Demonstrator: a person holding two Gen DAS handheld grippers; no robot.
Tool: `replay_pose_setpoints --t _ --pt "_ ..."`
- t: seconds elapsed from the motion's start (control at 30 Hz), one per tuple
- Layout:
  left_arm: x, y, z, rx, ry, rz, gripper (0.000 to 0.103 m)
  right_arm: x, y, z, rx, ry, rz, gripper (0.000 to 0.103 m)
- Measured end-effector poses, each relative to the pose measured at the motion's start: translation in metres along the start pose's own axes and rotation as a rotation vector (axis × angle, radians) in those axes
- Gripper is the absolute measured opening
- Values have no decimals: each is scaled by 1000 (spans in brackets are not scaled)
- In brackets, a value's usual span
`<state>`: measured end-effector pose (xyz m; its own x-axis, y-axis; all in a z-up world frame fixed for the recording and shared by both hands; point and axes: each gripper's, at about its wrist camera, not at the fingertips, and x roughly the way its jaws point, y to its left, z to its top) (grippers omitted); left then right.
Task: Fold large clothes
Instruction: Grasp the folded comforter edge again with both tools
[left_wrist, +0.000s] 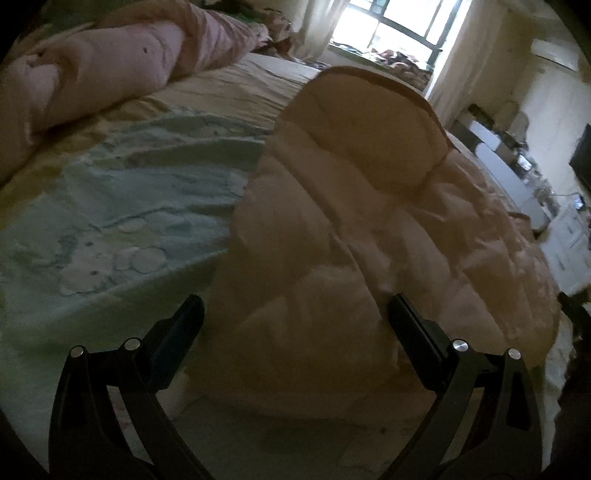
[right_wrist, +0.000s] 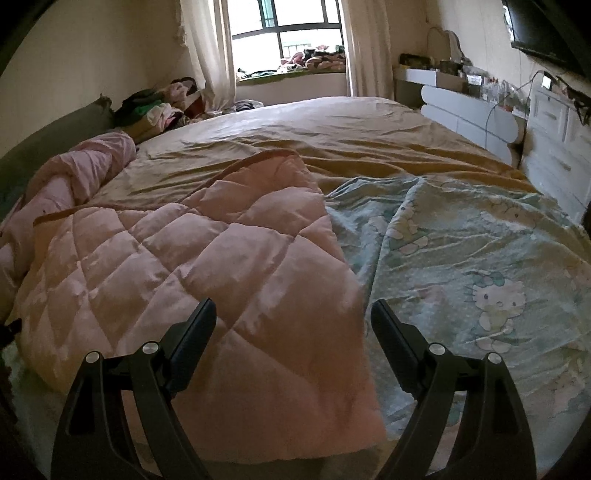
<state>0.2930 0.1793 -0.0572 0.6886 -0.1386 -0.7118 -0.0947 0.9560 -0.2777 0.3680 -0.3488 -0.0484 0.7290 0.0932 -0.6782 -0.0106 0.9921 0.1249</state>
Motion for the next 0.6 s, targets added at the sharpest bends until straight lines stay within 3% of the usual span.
replay_pose_setpoints --t 0.2,0.27,0.33,0.4,0.47,0.57,0.6 --pt "5 -2 -4 -21 -20 -20 92 12 7 2 -31 23 -13 85" --pt "8 -4 -5 -9 -12 -28 81 13 8 -1 -40 10 -22 85" --pt "7 -8 -4 18 -13 -37 60 14 11 -7 -63 -5 -40 82" --pt "3 -21 -4 82 -36 -11 50 16 16 -11 -99 -15 -73 67" --pt "1 -33 -2 138 -54 26 41 19 20 -15 -136 -9 -99 46" --pt "-4 -47 5 176 -104 60 31 17 31 -16 -179 -13 -113 26" --pt "-5 -48 9 171 -116 59 28 15 32 -13 -162 -15 -112 24"
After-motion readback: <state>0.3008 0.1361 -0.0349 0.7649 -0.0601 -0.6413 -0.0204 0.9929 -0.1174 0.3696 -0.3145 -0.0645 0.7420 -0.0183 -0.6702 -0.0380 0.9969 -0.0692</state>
